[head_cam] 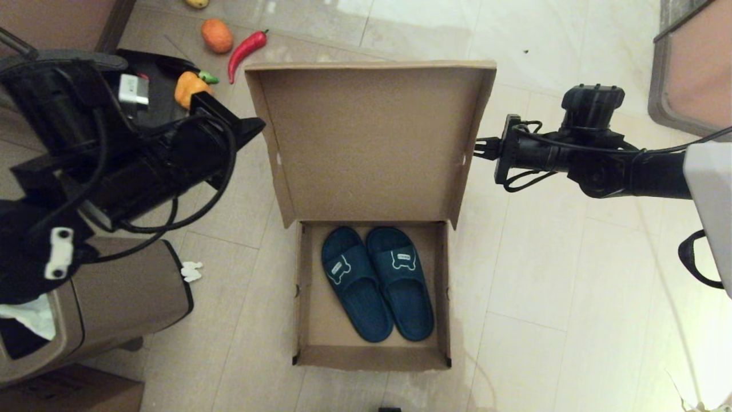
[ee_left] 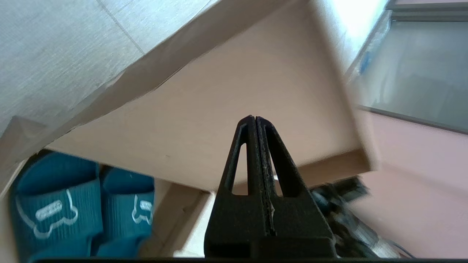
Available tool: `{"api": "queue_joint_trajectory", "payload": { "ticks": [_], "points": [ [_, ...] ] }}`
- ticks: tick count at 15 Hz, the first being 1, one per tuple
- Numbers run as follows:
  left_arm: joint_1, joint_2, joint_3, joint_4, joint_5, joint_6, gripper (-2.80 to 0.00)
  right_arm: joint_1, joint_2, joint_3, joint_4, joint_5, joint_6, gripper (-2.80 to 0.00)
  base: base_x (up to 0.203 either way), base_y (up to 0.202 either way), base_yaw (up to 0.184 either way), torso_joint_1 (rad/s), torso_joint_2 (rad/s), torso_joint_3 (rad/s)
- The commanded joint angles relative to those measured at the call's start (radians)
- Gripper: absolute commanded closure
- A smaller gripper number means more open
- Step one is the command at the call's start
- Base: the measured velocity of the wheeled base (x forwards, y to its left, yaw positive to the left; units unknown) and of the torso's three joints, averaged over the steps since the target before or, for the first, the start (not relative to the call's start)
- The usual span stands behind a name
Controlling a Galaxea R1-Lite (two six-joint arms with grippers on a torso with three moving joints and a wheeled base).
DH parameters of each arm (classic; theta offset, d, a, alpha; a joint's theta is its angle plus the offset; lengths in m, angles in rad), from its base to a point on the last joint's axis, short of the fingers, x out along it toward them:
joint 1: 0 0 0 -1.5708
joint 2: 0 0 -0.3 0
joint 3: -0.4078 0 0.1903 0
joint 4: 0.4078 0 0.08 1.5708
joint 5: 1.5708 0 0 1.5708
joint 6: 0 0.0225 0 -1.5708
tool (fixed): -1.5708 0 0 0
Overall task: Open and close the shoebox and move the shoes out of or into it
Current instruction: Close the shoe box
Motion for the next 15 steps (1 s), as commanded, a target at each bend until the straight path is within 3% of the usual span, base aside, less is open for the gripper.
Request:
{"api": "queue_joint_trajectory", "payload": {
  "ticks": [1,5,7,12,15],
  "points": [
    [0.023,-0.134,0.003,0.046,-0.001,-0.005,0.00,0.003,-0.001,0.001,-0.003,0.025,0.010,0.00,0.000,0.000,0.000,0.000,0.00,0.000],
    [0.190,-0.157,-0.013,0.082,-0.013,-0.006,0.00,0.017,-0.022,0.026,0.002,0.049,0.027,0.00,0.000,0.000,0.000,0.000,0.00,0.000],
    [0.231,-0.094,-0.049,0.075,-0.032,-0.025,0.00,0.021,-0.063,0.088,0.000,0.093,0.032,0.00,0.000,0.000,0.000,0.000,0.00,0.000],
    [0.233,0.104,-0.171,0.024,-0.044,-0.100,0.00,0.034,-0.222,0.318,-0.002,0.142,0.029,0.00,0.000,0.000,0.000,0.000,0.00,0.000],
    [0.192,0.182,-0.192,-0.034,-0.046,-0.110,0.00,0.048,-0.354,0.525,-0.003,0.144,0.025,0.00,0.000,0.000,0.000,0.000,0.00,0.000]
  ]
}}
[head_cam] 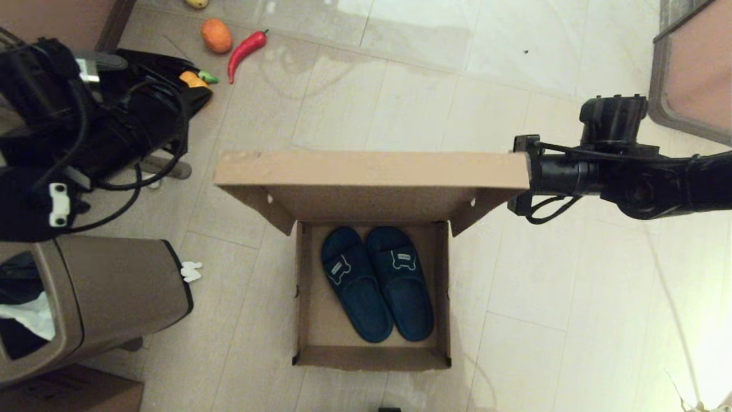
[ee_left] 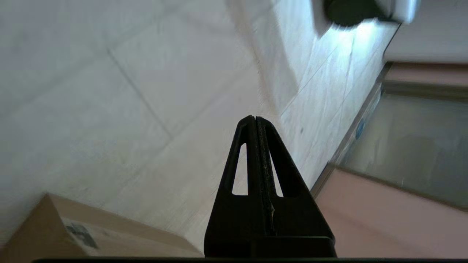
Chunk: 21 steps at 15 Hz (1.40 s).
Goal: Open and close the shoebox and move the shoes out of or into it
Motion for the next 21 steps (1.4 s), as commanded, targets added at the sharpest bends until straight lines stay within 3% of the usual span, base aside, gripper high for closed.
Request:
{"api": "queue_joint_trajectory", "payload": {
  "ticks": [1,4,7,12,15,17,21],
  "points": [
    [-0.032,0.060,-0.009,-0.008,0.000,-0.006,0.00,0.008,-0.122,0.126,-0.003,0.007,0.007,0.00,0.000,0.000,0.000,0.000,0.00,0.000],
    [-0.096,0.084,-0.003,-0.009,0.006,-0.004,0.00,0.026,-0.287,0.360,-0.003,0.003,-0.029,0.00,0.000,0.000,0.000,0.000,0.00,0.000],
    [-0.138,0.075,0.089,-0.008,0.009,0.002,0.00,0.032,-0.443,0.522,-0.003,-0.007,-0.067,0.00,0.000,0.000,0.000,0.000,0.00,0.000],
    [-0.192,0.005,0.408,-0.059,0.009,0.036,0.00,0.043,-0.733,0.747,-0.002,-0.036,-0.310,0.00,0.000,0.000,0.000,0.000,0.00,0.000],
    [-0.129,-0.037,0.578,-0.149,0.081,0.070,0.00,-0.031,-0.819,0.862,0.002,-0.166,-0.590,0.00,0.000,0.000,0.000,0.000,0.00,0.000],
    [-0.078,-0.115,0.642,-0.157,0.103,0.081,0.00,-0.106,-0.829,0.973,0.012,-0.304,-0.869,0.00,0.000,0.000,0.000,0.000,0.00,0.000],
    [0.041,-0.312,0.828,-0.151,0.106,0.135,0.00,-0.133,-0.863,1.154,0.102,-0.838,-1.497,0.00,0.000,0.000,0.000,0.000,0.00,0.000]
  ]
}}
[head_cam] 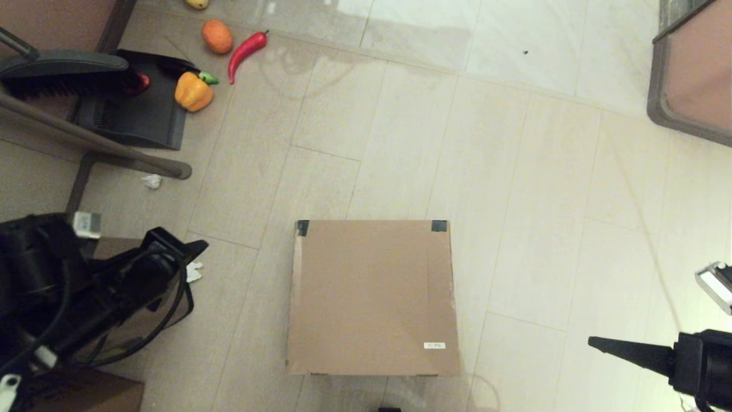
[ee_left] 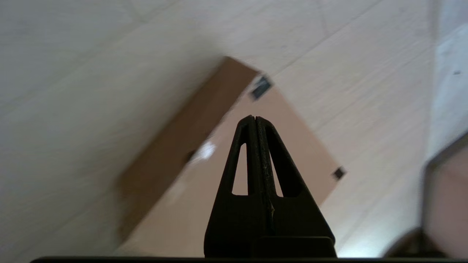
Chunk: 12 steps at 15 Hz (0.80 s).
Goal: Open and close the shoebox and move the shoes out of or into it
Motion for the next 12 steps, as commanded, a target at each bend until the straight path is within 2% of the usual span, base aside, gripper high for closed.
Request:
{"api": "queue_joint_trajectory", "payload": {
  "ticks": [1,3,5,8,10,12],
  "points": [
    [0.047,-0.156,0.111,-0.002,0.000,0.021,0.00,-0.005,-0.063,0.058,0.012,-0.238,-0.277,0.00,0.000,0.000,0.000,0.000,0.00,0.000],
    [0.093,-0.322,0.273,0.020,0.001,0.104,0.00,-0.007,-0.200,0.131,0.045,-0.327,-0.337,0.00,0.000,0.000,0.000,0.000,0.00,0.000],
    [0.115,-0.510,0.382,0.126,0.008,0.248,0.00,-0.008,-0.351,0.274,0.088,-0.372,-0.361,0.00,0.000,0.000,0.000,0.000,0.00,0.000],
    [0.129,-0.771,0.431,0.494,0.015,0.502,0.00,-0.007,-0.491,0.320,0.194,-0.488,-0.393,0.00,0.000,0.000,0.000,0.000,0.00,0.000],
    [0.130,-0.945,0.441,0.732,0.009,0.584,0.00,-0.006,-0.582,0.321,0.272,-0.532,-0.397,0.00,0.000,0.000,0.000,0.000,0.00,0.000],
    [0.116,-1.046,0.436,0.866,-0.004,0.621,0.00,-0.006,-0.653,0.308,0.360,-0.547,-0.396,0.00,0.000,0.000,0.000,0.000,0.00,0.000]
  ]
}}
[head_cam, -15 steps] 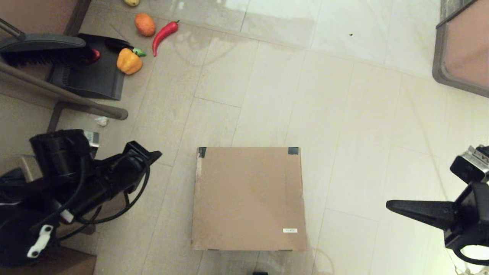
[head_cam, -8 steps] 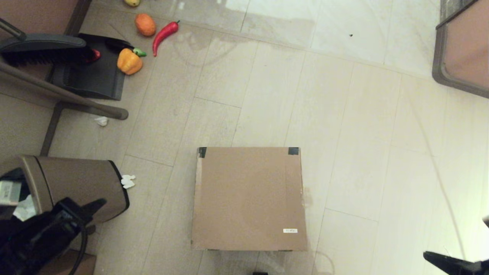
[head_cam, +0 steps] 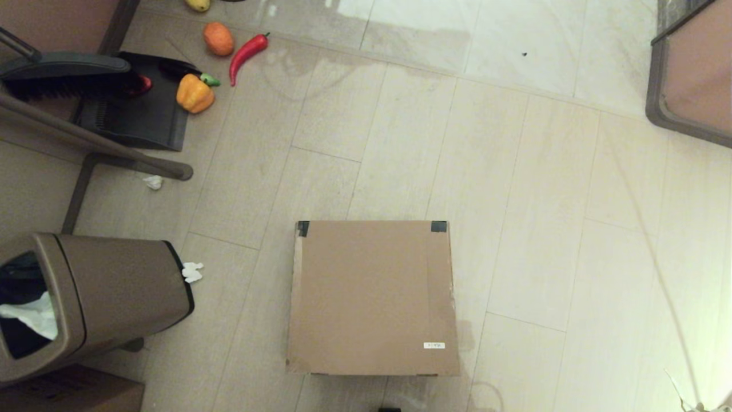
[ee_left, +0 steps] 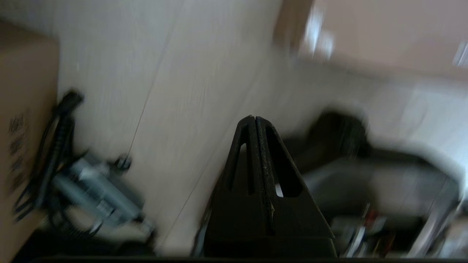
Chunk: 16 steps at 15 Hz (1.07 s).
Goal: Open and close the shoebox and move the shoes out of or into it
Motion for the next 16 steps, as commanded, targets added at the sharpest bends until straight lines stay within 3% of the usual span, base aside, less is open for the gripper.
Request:
{"api": "queue_joint_trajectory", "payload": {
  "ticks": [1,3,4,7,9,11,13,16],
  "points": [
    [-0.037,-0.119,-0.001,0.098,-0.005,0.011,0.00,-0.001,-0.086,-0.005,0.017,-0.002,-0.001,0.00,0.000,0.000,0.000,0.000,0.00,0.000],
    [-0.160,-0.083,-0.003,0.136,-0.010,0.025,0.00,-0.002,-0.159,-0.008,0.020,-0.008,-0.005,0.00,0.000,0.000,0.000,0.000,0.00,0.000],
    [-0.178,-0.091,-0.004,0.145,-0.008,0.029,0.00,-0.003,-0.220,-0.009,0.020,-0.008,-0.010,0.00,0.000,0.000,0.000,0.000,0.00,0.000],
    [-0.176,-0.257,-0.002,0.144,-0.002,0.034,0.00,-0.003,-0.459,-0.011,0.024,-0.009,-0.015,0.00,0.000,0.000,0.000,0.000,0.00,0.000],
    [-0.176,-0.278,0.016,0.075,0.005,0.051,0.00,-0.003,-0.542,-0.007,0.018,-0.011,-0.006,0.00,0.000,0.000,0.000,0.000,0.00,0.000],
    [-0.152,-0.268,0.018,0.068,0.005,0.052,0.00,-0.003,-0.537,0.013,-0.041,-0.014,-0.007,0.00,0.000,0.000,0.000,0.000,0.00,0.000],
    [-0.043,-0.253,0.018,0.086,0.006,0.052,0.00,-0.003,-0.537,0.010,-0.033,-0.013,-0.003,0.00,0.000,0.000,0.000,0.000,0.00,0.000],
    [-0.018,-0.391,0.019,0.091,-0.011,0.061,0.00,-0.003,-0.537,0.013,-0.034,-0.018,0.007,0.00,0.000,0.000,0.000,0.000,0.00,0.000]
  ]
}}
